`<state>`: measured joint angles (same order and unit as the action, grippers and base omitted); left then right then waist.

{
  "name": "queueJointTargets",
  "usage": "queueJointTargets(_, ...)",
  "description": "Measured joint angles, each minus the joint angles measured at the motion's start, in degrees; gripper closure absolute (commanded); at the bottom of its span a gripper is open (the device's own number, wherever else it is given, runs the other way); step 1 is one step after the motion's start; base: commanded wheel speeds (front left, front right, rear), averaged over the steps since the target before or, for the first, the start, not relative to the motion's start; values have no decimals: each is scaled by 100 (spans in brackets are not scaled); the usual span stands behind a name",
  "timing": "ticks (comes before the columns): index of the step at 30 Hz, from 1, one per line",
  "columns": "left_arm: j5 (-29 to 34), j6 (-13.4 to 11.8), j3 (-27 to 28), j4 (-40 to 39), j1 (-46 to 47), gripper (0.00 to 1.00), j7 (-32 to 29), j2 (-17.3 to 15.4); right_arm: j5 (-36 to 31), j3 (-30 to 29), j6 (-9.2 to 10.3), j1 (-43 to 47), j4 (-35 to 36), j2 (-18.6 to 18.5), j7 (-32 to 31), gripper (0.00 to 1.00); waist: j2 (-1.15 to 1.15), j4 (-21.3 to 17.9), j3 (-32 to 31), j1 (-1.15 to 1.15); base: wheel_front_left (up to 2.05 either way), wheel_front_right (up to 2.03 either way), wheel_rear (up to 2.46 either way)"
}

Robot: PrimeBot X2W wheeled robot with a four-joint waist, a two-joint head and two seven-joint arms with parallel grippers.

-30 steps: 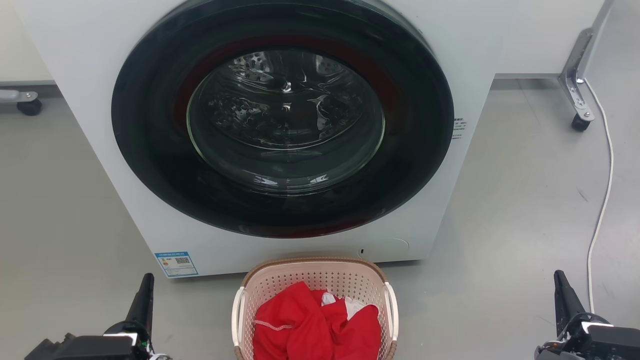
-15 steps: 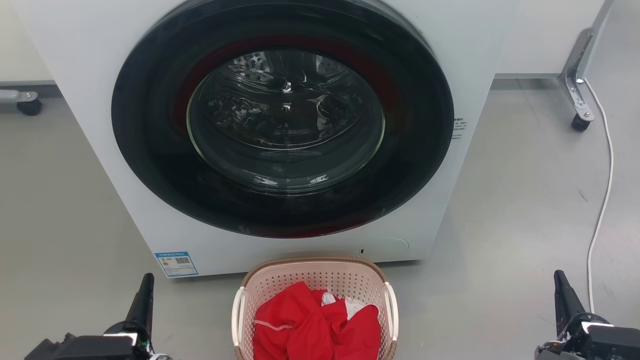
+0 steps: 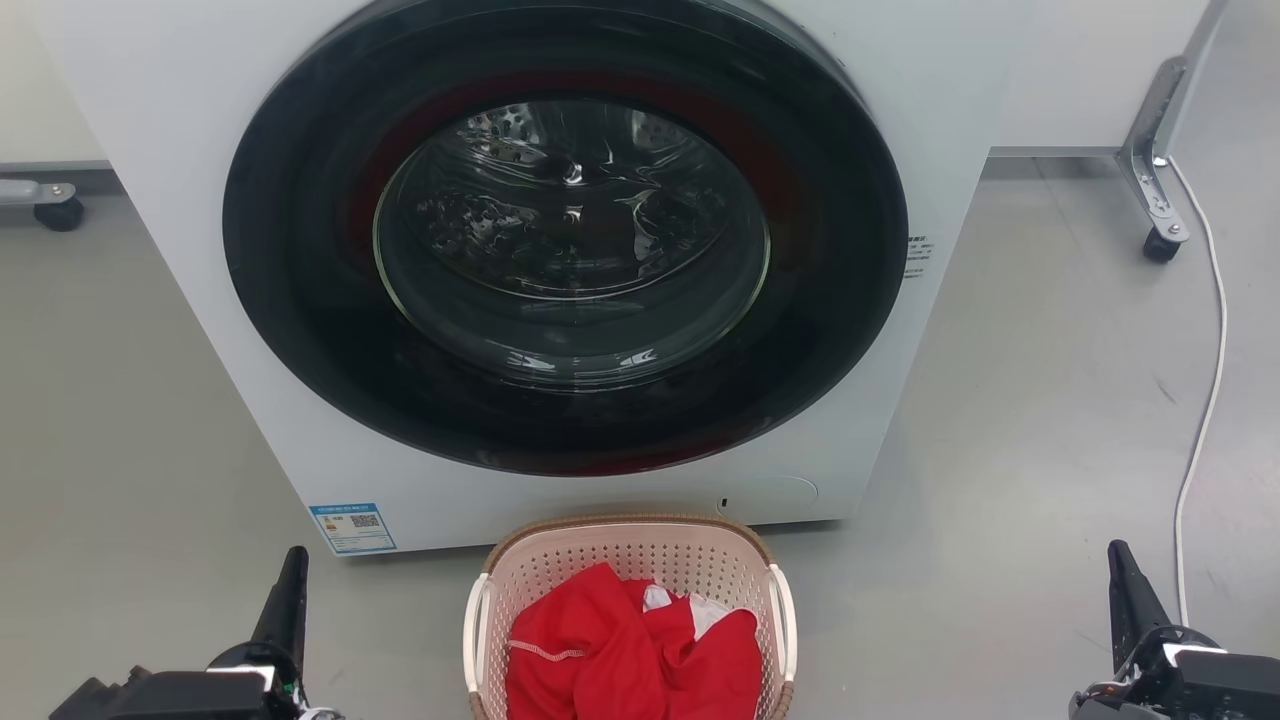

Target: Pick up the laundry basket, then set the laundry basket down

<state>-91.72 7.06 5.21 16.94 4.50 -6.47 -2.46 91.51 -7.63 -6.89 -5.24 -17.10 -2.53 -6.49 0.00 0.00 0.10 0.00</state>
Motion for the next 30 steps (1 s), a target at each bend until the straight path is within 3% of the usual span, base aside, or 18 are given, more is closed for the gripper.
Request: queueJointTargets(30, 0, 0, 0, -1, 0, 100, 0, 0, 0, 0, 0, 0, 1, 1, 0, 100, 0, 0, 1, 0, 0, 0, 0)
